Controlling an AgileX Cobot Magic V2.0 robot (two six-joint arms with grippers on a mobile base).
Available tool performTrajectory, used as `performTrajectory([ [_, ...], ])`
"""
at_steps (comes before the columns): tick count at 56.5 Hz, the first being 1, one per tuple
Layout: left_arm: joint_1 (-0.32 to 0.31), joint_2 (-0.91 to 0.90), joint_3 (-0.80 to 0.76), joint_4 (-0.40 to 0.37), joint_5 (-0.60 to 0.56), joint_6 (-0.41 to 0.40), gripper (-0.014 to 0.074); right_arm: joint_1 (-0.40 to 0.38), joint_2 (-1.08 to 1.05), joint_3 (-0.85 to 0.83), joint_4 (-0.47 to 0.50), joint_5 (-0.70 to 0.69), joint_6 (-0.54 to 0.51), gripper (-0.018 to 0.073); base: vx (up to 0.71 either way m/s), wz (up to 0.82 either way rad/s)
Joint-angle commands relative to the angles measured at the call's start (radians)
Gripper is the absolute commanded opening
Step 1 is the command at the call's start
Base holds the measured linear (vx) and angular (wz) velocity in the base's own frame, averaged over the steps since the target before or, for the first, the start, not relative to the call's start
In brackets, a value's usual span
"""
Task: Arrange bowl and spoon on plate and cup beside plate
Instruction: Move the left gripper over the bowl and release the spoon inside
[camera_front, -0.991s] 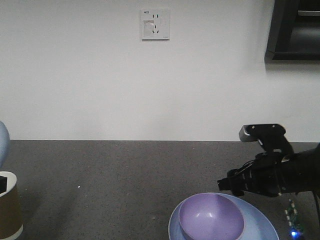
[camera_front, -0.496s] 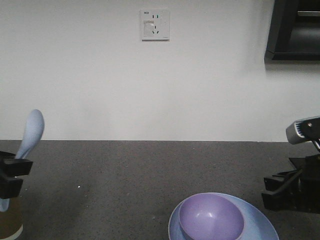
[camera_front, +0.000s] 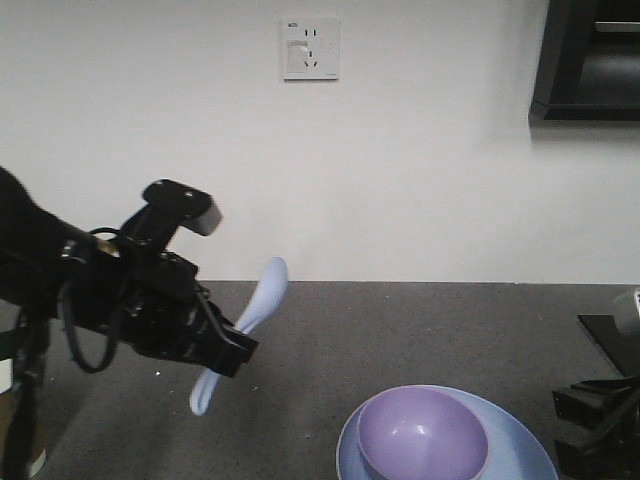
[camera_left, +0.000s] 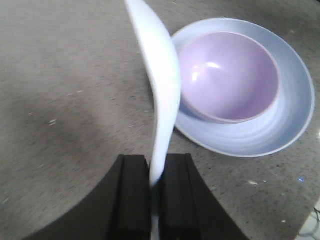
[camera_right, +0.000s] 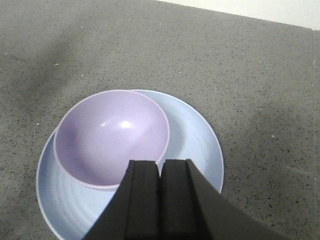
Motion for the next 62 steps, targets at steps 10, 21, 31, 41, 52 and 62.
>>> performTrajectory([
  [10,-0.081,0.152,-0.220,-0.065,0.110,-0.006,0.0000,-0.003,-0.016,-0.029,0.003,-0.061,0.000,-0.0010,0.00,0.00],
  [21,-0.134,0.247,-0.303,-0.063,0.133,-0.031,0.0000,-0.003,-0.016,-0.029,0.003,-0.061,0.000,-0.0010,0.00,0.00],
  [31,-0.179,0.314,-0.347,-0.061,0.151,-0.056,0.0000,-0.003,-0.016,-0.029,0.003,-0.061,0.000,-0.0010,0.00,0.00],
  [41,-0.203,0.351,-0.351,-0.063,0.139,-0.056,0.0007,-0.003,-0.016,-0.029,0.003,-0.058,0.000,-0.0010,0.00,0.00],
  [52,-0.210,0.375,-0.351,-0.062,0.106,-0.056,0.0057,-0.003,-0.016,-0.029,0.003,-0.059,0.000,-0.0008,0.00,0.00],
  [62,-0.210,0.381,-0.351,-0.060,0.098,-0.055,0.0162,-0.003,-0.016,-0.029,0.003,-0.059,0.000,-0.0008,0.00,0.00],
])
